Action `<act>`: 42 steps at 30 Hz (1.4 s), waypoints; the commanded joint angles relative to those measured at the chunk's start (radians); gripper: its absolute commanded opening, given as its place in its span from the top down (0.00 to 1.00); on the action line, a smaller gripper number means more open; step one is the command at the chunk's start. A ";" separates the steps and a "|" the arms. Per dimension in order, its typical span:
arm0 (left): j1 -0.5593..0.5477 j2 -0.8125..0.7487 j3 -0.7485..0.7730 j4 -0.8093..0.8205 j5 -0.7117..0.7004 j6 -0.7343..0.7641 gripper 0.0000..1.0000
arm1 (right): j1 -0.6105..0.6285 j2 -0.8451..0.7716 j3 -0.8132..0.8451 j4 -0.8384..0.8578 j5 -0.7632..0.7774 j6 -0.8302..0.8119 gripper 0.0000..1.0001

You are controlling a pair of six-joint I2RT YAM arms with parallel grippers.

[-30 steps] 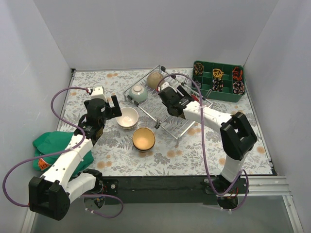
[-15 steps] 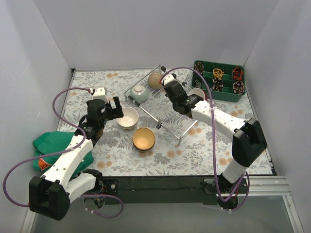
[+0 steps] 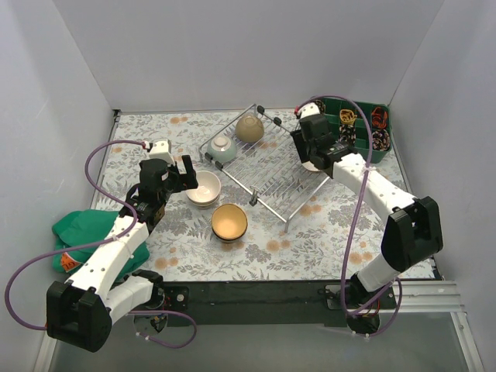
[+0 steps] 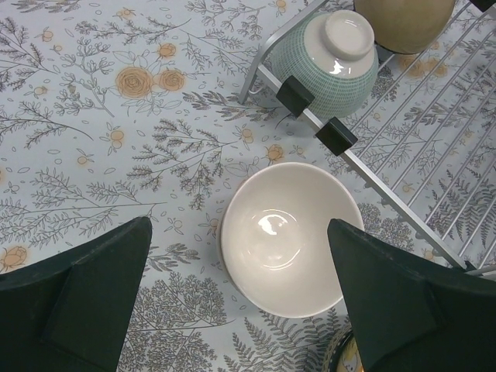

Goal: Unload the bowls from the dish rack

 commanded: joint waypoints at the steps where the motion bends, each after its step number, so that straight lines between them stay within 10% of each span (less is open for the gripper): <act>1: 0.004 -0.017 -0.002 0.017 0.008 0.012 0.02 | -0.095 -0.024 -0.009 0.044 -0.100 0.104 0.30; 16: 0.003 -0.023 0.001 0.013 0.013 0.015 0.02 | -0.310 0.102 -0.050 0.113 -0.384 0.244 0.41; 26: 0.003 -0.024 0.000 0.017 0.040 0.013 0.02 | -0.310 0.083 -0.082 0.118 -0.396 0.235 0.99; 42: -0.097 0.011 0.128 -0.069 0.163 -0.129 0.02 | -0.190 -0.203 -0.153 0.124 -0.456 0.187 0.99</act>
